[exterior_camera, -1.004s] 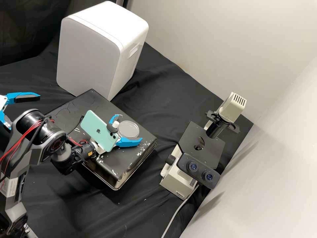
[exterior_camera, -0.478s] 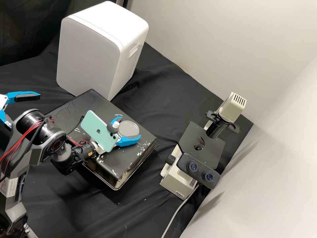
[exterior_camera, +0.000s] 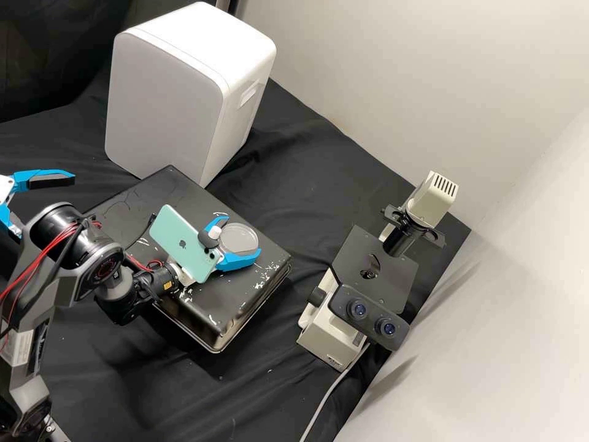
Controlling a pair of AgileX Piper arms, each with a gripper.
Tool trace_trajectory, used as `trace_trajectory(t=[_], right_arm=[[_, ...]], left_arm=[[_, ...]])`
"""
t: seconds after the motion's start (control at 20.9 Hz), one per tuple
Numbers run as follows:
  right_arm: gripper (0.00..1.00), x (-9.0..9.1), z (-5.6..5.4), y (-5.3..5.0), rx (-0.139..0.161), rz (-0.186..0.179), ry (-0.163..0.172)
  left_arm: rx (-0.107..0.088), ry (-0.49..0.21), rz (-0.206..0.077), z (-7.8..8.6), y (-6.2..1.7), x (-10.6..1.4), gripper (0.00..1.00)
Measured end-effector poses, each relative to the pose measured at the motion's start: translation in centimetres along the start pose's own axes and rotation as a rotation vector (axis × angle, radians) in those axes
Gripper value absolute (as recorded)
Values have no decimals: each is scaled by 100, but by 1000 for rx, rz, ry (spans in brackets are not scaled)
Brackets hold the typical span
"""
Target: Place the petri dish on the microscope
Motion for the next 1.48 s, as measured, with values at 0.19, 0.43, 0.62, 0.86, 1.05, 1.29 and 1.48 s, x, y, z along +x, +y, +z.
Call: trace_trajectory(t=[0.19,0.43,0.62,0.86,1.05,1.29,1.48], right_arm=[[0,0,0,0,6,0,0],[0,0,17,88,1,5,20],[0,20,98,269,23,37,-31],[0,78,172,535,55,97,-68],[0,83,212,699,82,153,-75],[0,83,265,784,84,178,-88],[0,73,279,851,84,194,-87]], left_arm=[[0,0,-1,0,-2,1,100],[0,8,0,-15,1,-1,100],[0,10,1,-18,1,-1,100],[0,10,1,-18,1,-1,100],[-2,11,-9,-22,-15,4,100],[-3,11,-11,-23,-19,6,100],[-3,11,-11,-23,-19,6,100]])
